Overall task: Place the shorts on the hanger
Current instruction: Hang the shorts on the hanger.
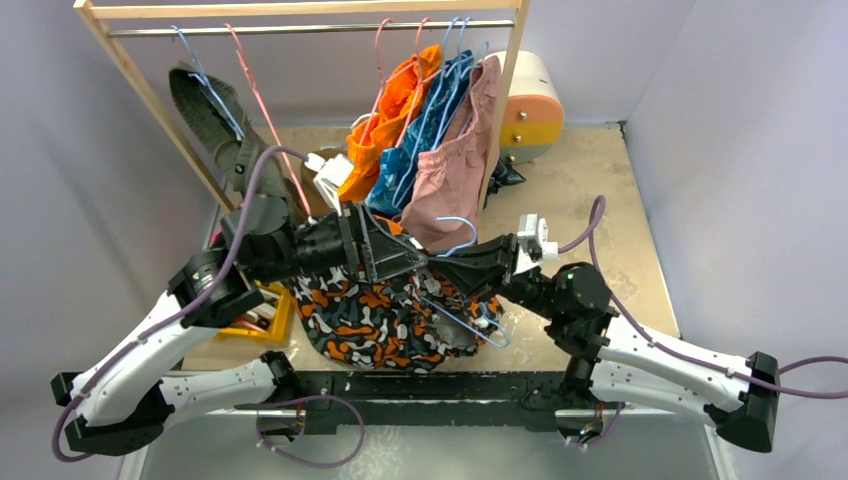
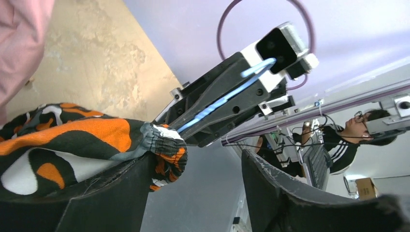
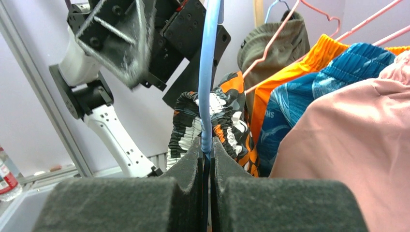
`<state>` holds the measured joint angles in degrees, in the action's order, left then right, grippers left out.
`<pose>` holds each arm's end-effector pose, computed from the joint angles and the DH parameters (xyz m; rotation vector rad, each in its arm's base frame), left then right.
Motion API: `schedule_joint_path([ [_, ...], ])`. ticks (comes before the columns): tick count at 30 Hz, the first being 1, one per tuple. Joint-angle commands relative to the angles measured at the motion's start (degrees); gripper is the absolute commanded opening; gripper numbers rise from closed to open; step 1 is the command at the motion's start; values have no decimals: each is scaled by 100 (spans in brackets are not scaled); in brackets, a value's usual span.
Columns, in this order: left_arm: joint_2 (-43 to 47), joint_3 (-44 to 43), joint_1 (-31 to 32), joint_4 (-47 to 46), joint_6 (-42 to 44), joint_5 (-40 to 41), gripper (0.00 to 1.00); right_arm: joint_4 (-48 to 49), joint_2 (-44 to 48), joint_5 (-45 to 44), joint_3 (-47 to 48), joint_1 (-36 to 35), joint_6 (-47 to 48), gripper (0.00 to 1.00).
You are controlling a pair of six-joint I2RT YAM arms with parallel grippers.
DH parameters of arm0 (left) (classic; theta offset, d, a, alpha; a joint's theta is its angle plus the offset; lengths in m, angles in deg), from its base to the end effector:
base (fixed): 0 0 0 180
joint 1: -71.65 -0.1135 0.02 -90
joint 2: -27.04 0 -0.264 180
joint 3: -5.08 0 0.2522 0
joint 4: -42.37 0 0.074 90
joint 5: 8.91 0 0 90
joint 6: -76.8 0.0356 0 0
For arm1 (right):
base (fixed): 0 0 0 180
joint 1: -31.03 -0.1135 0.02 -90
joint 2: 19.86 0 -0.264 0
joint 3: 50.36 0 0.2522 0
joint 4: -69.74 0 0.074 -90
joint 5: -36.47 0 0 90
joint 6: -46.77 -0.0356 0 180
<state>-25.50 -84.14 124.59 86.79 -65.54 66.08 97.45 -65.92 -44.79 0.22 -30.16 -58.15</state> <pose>0.0945 -0.1405 0.4591 0.2364 1.9639 -1.5211 0.0823 0.1608 0.3817 -0.5660 0.9411 1.2809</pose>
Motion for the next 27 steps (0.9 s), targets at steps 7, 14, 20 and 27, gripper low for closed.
schedule_joint_path([
  [7,116,-1151,-4,240,534,234,74,1956,213,237,-101,-44,-631,0],
  [14,94,-1798,-4,190,785,154,74,2555,286,299,-184,-46,-881,0],
  [20,379,-2247,-4,-287,1271,142,75,2080,769,442,-122,-42,-741,0],
  [27,752,-1958,-4,-728,2361,505,75,551,1518,558,173,-43,-433,0],
])
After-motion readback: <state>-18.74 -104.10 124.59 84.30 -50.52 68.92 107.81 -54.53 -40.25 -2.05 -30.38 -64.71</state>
